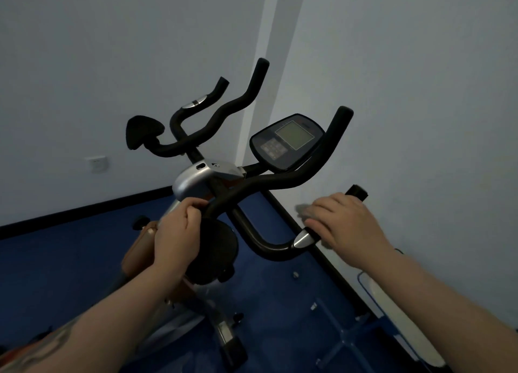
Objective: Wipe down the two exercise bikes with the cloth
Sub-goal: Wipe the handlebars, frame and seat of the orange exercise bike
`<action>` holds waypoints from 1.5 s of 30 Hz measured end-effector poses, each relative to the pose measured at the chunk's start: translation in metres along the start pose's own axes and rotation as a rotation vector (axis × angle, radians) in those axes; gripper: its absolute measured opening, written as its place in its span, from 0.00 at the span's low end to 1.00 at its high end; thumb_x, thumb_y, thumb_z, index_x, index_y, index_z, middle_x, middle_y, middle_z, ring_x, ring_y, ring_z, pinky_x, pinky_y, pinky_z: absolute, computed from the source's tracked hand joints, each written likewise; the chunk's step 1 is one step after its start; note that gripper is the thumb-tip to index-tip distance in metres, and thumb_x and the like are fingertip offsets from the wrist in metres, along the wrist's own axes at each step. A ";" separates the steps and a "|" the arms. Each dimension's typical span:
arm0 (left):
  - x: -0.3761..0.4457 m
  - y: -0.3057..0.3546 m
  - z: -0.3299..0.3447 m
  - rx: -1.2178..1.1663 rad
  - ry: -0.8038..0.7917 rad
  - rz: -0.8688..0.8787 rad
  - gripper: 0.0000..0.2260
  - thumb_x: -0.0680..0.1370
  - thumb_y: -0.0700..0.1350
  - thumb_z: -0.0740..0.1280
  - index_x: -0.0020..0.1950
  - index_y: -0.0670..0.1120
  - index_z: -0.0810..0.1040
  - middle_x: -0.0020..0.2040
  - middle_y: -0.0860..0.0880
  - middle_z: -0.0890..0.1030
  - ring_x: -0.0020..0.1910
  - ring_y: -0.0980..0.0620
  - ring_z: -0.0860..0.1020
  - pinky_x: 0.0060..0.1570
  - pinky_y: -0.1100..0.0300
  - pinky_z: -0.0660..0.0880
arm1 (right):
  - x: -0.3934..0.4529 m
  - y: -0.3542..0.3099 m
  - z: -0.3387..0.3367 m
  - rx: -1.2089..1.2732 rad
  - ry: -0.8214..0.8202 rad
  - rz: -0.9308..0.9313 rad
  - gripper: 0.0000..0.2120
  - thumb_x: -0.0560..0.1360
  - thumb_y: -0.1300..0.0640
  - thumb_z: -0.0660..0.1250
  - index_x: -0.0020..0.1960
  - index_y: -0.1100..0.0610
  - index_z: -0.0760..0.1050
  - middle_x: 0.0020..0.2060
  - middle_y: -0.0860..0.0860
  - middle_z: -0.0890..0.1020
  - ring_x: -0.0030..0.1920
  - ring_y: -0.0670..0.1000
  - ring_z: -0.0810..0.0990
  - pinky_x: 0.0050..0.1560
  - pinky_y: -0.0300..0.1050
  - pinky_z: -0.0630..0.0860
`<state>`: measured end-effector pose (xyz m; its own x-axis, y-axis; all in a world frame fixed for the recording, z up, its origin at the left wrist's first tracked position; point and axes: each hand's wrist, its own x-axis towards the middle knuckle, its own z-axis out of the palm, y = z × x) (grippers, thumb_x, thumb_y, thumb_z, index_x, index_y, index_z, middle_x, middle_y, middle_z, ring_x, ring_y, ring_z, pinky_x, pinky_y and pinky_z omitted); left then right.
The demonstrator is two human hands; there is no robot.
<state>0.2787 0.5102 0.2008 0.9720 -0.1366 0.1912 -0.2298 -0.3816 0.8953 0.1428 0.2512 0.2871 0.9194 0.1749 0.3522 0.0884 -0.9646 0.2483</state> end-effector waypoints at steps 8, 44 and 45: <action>-0.001 0.004 0.001 0.039 0.035 -0.043 0.15 0.79 0.45 0.52 0.49 0.57 0.78 0.39 0.52 0.78 0.34 0.54 0.74 0.31 0.59 0.66 | 0.024 -0.107 0.025 0.054 -0.177 0.191 0.20 0.83 0.50 0.44 0.61 0.51 0.72 0.51 0.50 0.78 0.51 0.54 0.76 0.49 0.50 0.69; 0.003 -0.005 0.000 -0.199 -0.124 -0.041 0.11 0.79 0.45 0.56 0.43 0.58 0.75 0.32 0.52 0.76 0.28 0.59 0.75 0.28 0.64 0.67 | 0.047 -0.111 0.045 -0.068 -0.289 0.369 0.24 0.80 0.38 0.46 0.47 0.52 0.74 0.36 0.49 0.81 0.34 0.51 0.79 0.35 0.45 0.65; 0.004 -0.005 0.000 -0.205 -0.122 -0.042 0.11 0.79 0.45 0.56 0.43 0.57 0.75 0.32 0.52 0.77 0.29 0.59 0.75 0.28 0.63 0.67 | 0.061 -0.110 0.050 -0.042 -0.328 0.359 0.22 0.81 0.39 0.47 0.53 0.53 0.73 0.42 0.51 0.82 0.39 0.53 0.80 0.36 0.46 0.64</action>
<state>0.2837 0.5113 0.1971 0.9645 -0.2387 0.1133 -0.1624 -0.1972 0.9668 0.2081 0.3583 0.2357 0.9619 -0.2451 0.1211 -0.2656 -0.9428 0.2014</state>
